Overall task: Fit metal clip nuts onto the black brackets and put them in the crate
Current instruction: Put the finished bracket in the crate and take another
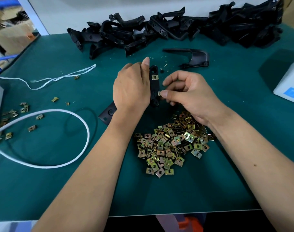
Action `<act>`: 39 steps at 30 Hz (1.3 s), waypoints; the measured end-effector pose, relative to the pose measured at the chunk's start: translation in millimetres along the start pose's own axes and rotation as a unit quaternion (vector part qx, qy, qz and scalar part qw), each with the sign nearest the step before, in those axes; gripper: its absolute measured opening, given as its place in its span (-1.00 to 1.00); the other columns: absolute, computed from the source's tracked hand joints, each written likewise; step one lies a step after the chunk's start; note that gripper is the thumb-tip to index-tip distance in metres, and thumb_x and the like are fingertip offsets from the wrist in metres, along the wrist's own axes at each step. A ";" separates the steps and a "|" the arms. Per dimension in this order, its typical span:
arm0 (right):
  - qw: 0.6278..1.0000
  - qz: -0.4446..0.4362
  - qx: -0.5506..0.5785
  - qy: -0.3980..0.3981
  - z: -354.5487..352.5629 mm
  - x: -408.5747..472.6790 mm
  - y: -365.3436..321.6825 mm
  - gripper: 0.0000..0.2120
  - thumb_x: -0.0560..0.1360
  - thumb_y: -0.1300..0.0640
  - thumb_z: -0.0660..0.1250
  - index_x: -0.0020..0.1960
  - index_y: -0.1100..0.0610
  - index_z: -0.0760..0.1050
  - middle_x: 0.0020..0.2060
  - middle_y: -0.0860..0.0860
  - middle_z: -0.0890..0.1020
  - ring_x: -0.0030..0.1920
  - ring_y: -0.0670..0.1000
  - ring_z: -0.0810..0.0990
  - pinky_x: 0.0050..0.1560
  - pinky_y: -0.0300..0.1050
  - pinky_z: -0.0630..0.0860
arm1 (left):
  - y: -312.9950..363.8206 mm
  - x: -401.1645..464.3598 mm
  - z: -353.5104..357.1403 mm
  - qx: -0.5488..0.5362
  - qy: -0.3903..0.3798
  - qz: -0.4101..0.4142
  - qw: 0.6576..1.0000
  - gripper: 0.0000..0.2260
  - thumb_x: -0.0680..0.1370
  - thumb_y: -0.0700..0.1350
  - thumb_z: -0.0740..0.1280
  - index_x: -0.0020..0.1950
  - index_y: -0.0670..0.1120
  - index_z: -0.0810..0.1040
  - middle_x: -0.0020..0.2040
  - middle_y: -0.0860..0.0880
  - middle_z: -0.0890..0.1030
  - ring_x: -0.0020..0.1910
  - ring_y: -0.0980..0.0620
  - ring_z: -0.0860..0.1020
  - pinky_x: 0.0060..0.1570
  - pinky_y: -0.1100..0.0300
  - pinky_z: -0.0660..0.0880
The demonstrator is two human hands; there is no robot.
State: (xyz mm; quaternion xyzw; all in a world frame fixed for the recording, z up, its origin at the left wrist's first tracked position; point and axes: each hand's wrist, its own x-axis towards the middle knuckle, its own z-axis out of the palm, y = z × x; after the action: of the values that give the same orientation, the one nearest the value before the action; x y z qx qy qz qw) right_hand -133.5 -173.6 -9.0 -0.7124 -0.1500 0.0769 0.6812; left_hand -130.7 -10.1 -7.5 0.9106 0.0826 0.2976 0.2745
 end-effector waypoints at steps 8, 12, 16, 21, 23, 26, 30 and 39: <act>1.000 -0.014 -0.020 -0.018 -1.3 -1.0 -0.1 -0.71 0.46 0.39 0.50 0.10 0.22 0.50 -0.31 0.08 0.65 -0.28 0.05 0.56 -0.26 -0.22 0.52 | 3.1 -4.2 1.6 0.012 0.011 0.017 1.000 -0.57 0.74 0.13 0.05 -0.24 -0.07 0.31 -0.19 -0.01 0.42 -0.30 -0.10 0.37 -0.28 0.06 0.20; 0.999 -0.017 -0.023 -0.020 -0.1 -0.2 1.6 -0.70 0.46 0.40 0.50 0.10 0.20 0.49 -0.32 0.09 0.64 -0.28 0.07 0.54 -0.27 -0.22 0.52 | 3.8 -5.1 2.0 0.024 0.010 0.017 1.000 -0.57 0.74 0.13 0.04 -0.21 -0.08 0.35 -0.18 -0.02 0.43 -0.28 -0.11 0.39 -0.27 0.04 0.22; 0.999 -0.017 -0.010 -0.031 -0.2 0.6 1.9 -0.69 0.46 0.41 0.49 0.10 0.19 0.48 -0.33 0.05 0.63 -0.30 0.02 0.54 -0.28 -0.22 0.50 | 4.1 -5.2 0.8 0.018 0.004 0.006 1.000 -0.57 0.74 0.12 0.04 -0.23 -0.07 0.32 -0.19 -0.02 0.43 -0.28 -0.11 0.37 -0.26 0.05 0.20; 0.998 -0.011 0.024 -0.048 2.6 2.4 3.5 -0.68 0.47 0.44 0.46 0.08 0.15 0.46 -0.33 0.02 0.63 -0.33 -0.06 0.52 -0.31 -0.26 0.47 | 9.5 -6.3 2.7 0.013 -0.001 -0.001 1.000 -0.58 0.75 0.12 0.03 -0.25 -0.04 0.29 -0.20 -0.01 0.44 -0.27 -0.09 0.38 -0.26 0.06 0.19; 0.999 -0.010 0.024 -0.037 2.1 3.5 5.1 -0.67 0.47 0.42 0.48 0.11 0.16 0.47 -0.30 0.04 0.65 -0.30 0.00 0.53 -0.30 -0.24 0.49 | 9.7 -6.2 3.6 0.021 0.004 -0.002 1.000 -0.58 0.75 0.12 0.02 -0.21 -0.07 0.34 -0.17 -0.01 0.45 -0.25 -0.10 0.39 -0.25 0.04 0.21; 1.000 0.003 0.015 0.000 1.9 4.0 7.1 -0.69 0.47 0.35 0.51 0.14 0.17 0.52 -0.28 0.09 0.69 -0.26 0.08 0.56 -0.28 -0.20 0.52 | 9.4 -4.7 2.3 0.038 0.021 -0.003 0.999 -0.59 0.74 0.13 0.01 -0.15 -0.08 0.39 -0.13 -0.03 0.47 -0.23 -0.11 0.38 -0.23 0.03 0.22; 0.993 -0.022 -0.110 0.034 5.5 3.4 5.7 -0.99 0.54 0.16 0.50 -0.06 0.08 0.69 -0.33 -0.06 0.71 -0.34 -0.15 0.61 -0.30 -0.25 0.53 | 13.7 -0.7 -4.0 0.076 0.058 -0.014 0.995 -0.55 0.74 0.13 -0.01 0.01 -0.14 0.51 -0.01 -0.11 0.54 -0.16 -0.21 0.47 -0.22 0.00 0.22; 0.930 -0.139 -0.278 0.199 -5.5 -27.5 -44.1 -0.81 0.45 0.08 0.52 -0.29 0.03 0.56 -0.43 -0.18 0.56 -0.37 -0.25 0.54 -0.33 -0.42 0.36 | 92.5 14.0 -26.2 0.128 0.059 0.062 0.988 -0.50 0.74 0.19 -0.03 0.15 -0.14 0.54 0.13 -0.14 0.58 0.02 -0.24 0.58 -0.17 0.02 0.25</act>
State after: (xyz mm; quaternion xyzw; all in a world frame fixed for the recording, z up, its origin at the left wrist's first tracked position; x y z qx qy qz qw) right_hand -162.6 -186.3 32.5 -0.8461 -0.1243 -0.2061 0.4756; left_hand -136.0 -71.2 67.8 0.9223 0.0799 0.3544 0.1317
